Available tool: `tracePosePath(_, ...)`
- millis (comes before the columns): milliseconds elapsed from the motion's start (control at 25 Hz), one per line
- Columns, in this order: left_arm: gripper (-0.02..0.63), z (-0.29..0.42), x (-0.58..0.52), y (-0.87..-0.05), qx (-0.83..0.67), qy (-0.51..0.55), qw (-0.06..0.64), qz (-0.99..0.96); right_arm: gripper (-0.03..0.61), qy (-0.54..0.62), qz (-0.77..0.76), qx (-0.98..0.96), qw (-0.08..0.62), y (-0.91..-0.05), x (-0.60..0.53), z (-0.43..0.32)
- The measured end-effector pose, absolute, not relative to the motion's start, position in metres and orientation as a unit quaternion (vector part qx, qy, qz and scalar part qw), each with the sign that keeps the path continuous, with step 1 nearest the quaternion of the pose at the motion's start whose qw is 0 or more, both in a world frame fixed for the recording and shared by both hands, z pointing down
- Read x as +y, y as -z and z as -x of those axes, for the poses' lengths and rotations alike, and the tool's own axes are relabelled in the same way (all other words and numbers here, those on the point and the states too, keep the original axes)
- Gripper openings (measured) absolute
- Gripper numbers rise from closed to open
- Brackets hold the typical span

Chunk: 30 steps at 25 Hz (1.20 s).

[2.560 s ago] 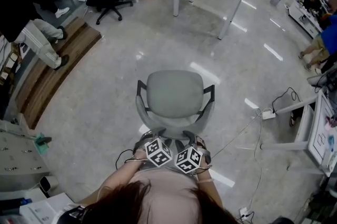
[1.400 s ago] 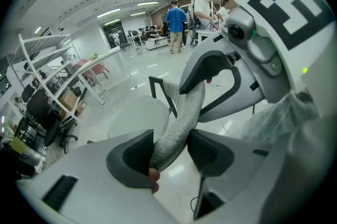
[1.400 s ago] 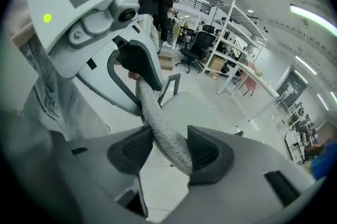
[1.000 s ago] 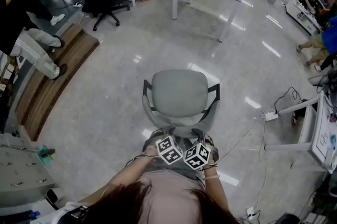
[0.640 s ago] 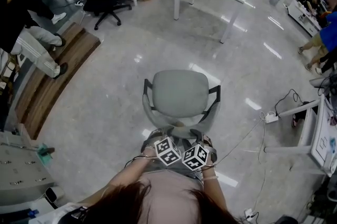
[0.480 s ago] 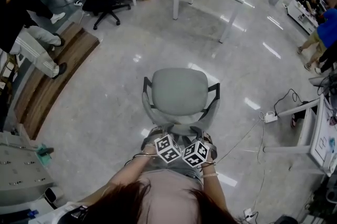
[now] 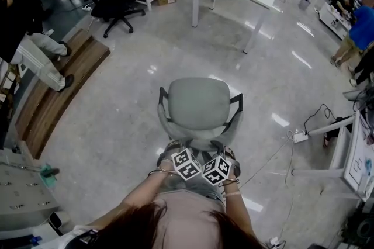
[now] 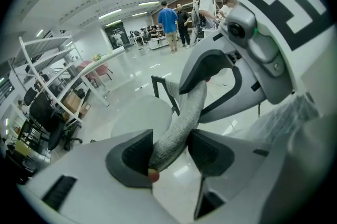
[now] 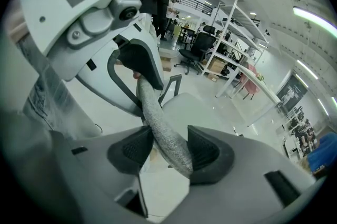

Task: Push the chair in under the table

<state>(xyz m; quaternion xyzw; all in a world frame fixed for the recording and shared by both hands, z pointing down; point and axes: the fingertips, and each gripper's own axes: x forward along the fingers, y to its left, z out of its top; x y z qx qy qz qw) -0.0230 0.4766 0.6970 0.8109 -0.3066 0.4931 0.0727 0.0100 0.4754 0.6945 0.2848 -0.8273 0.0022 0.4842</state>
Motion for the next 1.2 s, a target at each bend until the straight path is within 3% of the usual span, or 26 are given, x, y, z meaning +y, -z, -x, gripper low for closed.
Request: tracePosePath(1200, 0.221, 0.045, 0.347, -0.7, -0.306, -0.501, 0.066, -0.807, 0.212, 0.021, -0.286, -0.824, 0.489, -0.696, 0.349, 0.012)
